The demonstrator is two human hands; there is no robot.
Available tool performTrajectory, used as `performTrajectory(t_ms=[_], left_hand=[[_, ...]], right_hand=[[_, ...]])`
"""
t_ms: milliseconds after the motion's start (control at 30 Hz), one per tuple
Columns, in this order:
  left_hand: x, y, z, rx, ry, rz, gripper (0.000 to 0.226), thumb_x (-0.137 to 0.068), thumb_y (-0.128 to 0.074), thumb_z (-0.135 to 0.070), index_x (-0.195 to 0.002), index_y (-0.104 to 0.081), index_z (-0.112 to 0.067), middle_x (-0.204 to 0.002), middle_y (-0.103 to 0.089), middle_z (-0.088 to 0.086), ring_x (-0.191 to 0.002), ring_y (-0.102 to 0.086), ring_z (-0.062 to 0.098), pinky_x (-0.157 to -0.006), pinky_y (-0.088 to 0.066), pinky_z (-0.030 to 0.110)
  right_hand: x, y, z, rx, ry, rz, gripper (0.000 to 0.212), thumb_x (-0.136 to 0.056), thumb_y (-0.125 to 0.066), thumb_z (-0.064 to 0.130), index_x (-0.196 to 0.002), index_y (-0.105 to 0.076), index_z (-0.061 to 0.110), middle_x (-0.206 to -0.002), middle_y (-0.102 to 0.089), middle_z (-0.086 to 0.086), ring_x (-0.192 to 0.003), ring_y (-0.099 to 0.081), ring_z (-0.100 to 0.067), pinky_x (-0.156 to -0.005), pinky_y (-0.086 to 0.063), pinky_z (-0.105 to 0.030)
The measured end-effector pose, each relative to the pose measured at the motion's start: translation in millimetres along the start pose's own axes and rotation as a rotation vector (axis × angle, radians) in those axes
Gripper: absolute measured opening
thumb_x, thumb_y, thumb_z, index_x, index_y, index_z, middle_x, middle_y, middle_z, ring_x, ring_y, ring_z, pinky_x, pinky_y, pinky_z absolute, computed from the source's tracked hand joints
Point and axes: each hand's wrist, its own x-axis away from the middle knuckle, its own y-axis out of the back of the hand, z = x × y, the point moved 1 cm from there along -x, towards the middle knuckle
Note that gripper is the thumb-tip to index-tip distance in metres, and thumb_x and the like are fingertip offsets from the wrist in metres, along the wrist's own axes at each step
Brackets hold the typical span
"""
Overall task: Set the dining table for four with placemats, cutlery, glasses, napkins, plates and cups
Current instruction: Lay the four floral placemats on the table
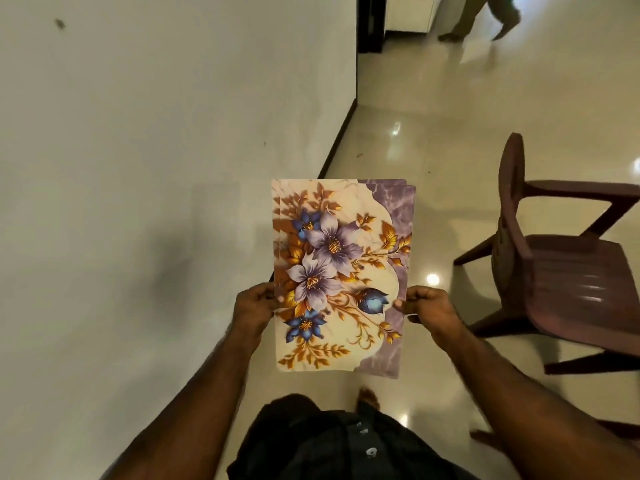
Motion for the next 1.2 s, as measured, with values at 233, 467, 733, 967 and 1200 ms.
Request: performTrajectory(t_ms=[233,467,733,967,1200], left_hand=[[-157.0,-56.4,-101.5,0.008,-0.018,0.107,0.019,-0.087,-0.084,-0.011,-0.105,-0.08,-0.016,-0.1,-0.081,0.004,-0.097,-0.077,0.03,-0.089,-0.064,0.052],[-331.5,-136.8,-224.8,-0.065,-0.046,0.313,0.027,-0.086,-0.084,-0.007,-0.112,-0.079,-0.01,-0.102,-0.081,0.006,-0.099,-0.077,0.031,-0.086,-0.064,0.049],[-479.0,-255.7,-391.9,-0.201,-0.101,0.445,0.024,-0.087,-0.081,-0.001,-0.109,-0.079,-0.009,-0.103,-0.08,0.011,-0.099,-0.076,0.034,-0.087,-0.064,0.051],[-545.5,-427.8,-501.0,-0.187,-0.124,0.482,0.023,-0.087,-0.079,0.002,-0.106,-0.08,-0.011,-0.096,-0.081,0.006,-0.094,-0.076,0.029,-0.079,-0.064,0.042],[-575.9,-590.5,-599.1,-0.196,-0.119,0.618,0.028,-0.086,-0.069,0.014,-0.102,-0.078,-0.008,-0.097,-0.079,0.012,-0.086,-0.073,0.031,-0.072,-0.062,0.038]], right_hand=[[-124.9,30.3,96.9,0.04,0.008,-0.093,0.011,-0.089,-0.081,0.01,-0.099,-0.078,0.005,-0.096,-0.08,-0.009,-0.097,-0.074,-0.03,-0.083,-0.06,-0.043],[-246.1,47.3,173.8,-0.114,-0.071,-0.311,0.007,-0.09,-0.081,0.011,-0.096,-0.079,0.008,-0.094,-0.08,-0.004,-0.097,-0.074,-0.026,-0.075,-0.057,-0.037],[-355.6,114.9,271.8,-0.309,-0.056,-0.471,0.005,-0.089,-0.08,0.007,-0.094,-0.079,0.007,-0.092,-0.08,-0.007,-0.095,-0.074,-0.029,-0.075,-0.055,-0.038],[-475.9,243.1,335.3,-0.376,-0.038,-0.562,0.009,-0.09,-0.077,0.005,-0.097,-0.08,0.01,-0.092,-0.081,-0.003,-0.095,-0.074,-0.029,-0.079,-0.06,-0.042],[-535.5,396.6,390.6,-0.441,-0.065,-0.721,0.01,-0.089,-0.077,0.001,-0.097,-0.08,0.006,-0.095,-0.08,-0.01,-0.09,-0.075,-0.03,-0.07,-0.059,-0.035]])
